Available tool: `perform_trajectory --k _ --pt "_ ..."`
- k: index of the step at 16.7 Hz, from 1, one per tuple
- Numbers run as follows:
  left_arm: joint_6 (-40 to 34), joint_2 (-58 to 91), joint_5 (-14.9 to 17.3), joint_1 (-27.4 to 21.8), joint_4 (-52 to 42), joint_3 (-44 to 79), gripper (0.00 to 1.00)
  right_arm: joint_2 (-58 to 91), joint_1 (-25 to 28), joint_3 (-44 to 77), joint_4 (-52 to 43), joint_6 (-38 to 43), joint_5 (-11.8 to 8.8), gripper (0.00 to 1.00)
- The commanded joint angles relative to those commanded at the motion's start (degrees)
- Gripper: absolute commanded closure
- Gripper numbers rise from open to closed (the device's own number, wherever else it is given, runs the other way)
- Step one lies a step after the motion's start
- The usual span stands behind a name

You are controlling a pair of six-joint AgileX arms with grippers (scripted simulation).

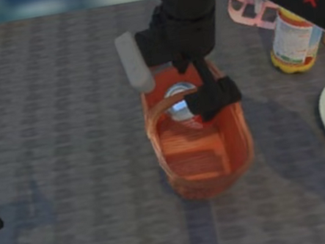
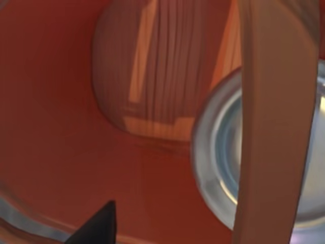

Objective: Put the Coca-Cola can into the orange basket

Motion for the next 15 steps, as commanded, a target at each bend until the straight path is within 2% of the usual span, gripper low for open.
perform_trajectory --k 4,8,15 --pt "0.0 0.0 0.0 0.0 0.0 0.0 0.00 -1.6 0.1 -5.9 4.3 0.1 0.0 0.00" --pt "0.0 0.0 0.0 0.0 0.0 0.0 0.00 -1.8 0.1 -6.7 4.8 0.1 0.0 0.00" --pt "0.0 0.0 0.0 0.0 0.0 0.0 0.00 -1.8 0.1 -6.7 4.8 0.1 0.0 0.53"
